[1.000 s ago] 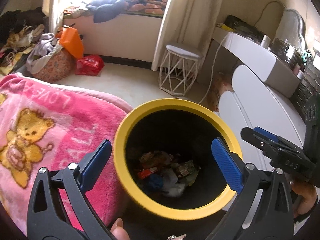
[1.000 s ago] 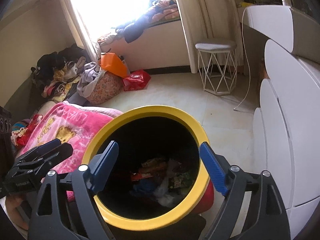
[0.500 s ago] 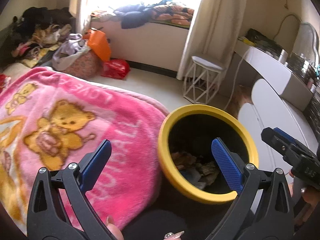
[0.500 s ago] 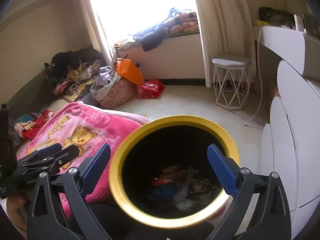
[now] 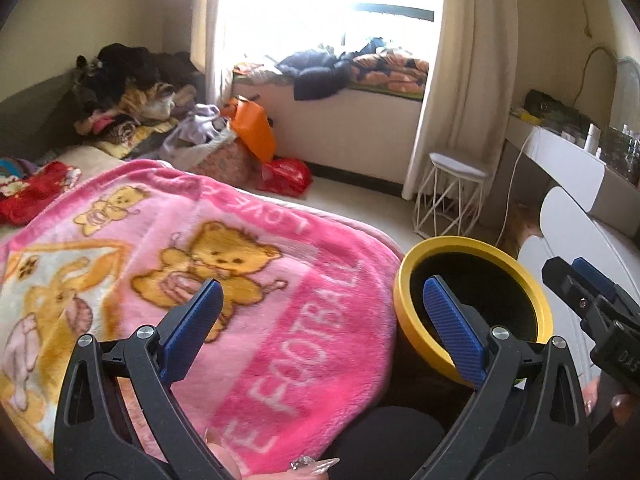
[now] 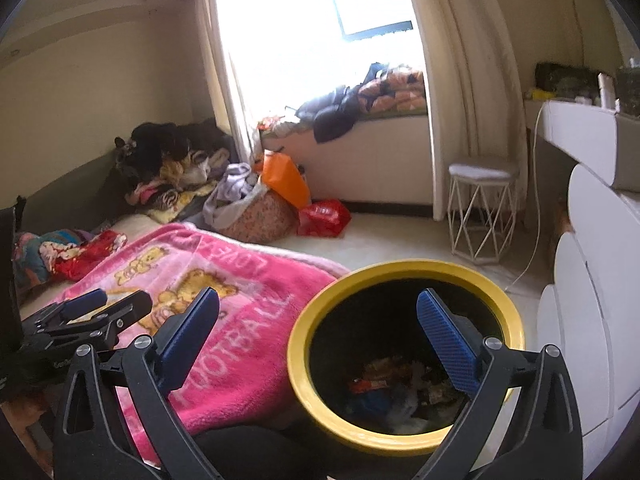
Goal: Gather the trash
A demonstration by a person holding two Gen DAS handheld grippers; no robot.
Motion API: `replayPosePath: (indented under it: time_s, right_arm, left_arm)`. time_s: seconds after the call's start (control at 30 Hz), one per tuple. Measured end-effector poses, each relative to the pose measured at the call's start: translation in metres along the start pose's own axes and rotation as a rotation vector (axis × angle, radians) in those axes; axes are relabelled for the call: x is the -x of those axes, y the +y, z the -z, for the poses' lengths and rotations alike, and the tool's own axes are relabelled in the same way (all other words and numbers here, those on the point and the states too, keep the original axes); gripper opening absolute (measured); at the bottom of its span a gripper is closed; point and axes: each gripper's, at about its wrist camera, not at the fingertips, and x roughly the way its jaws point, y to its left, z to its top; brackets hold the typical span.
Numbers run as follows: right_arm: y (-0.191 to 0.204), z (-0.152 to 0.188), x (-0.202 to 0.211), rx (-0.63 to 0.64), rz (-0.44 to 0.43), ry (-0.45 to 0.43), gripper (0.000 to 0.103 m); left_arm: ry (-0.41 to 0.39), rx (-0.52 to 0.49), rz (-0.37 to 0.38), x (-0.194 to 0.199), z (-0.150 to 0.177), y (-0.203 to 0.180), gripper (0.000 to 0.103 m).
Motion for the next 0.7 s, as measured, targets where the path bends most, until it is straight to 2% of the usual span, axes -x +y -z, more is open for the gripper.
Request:
replayPosePath:
  time_s: [0.3,0.7]
  right_arm:
    - [0.029,0.02,0.016,0.067,0.046,-0.144,0.097]
    - [0.023,0.024,0.006,0.071,0.094,-0.139,0.097]
  left_arm:
    - [-0.14,0.021,-0.053,0.021,0.009,0.01,0.092]
    - [-0.126,0.03,-0.045,0.016,0.013,0.011,0.092]
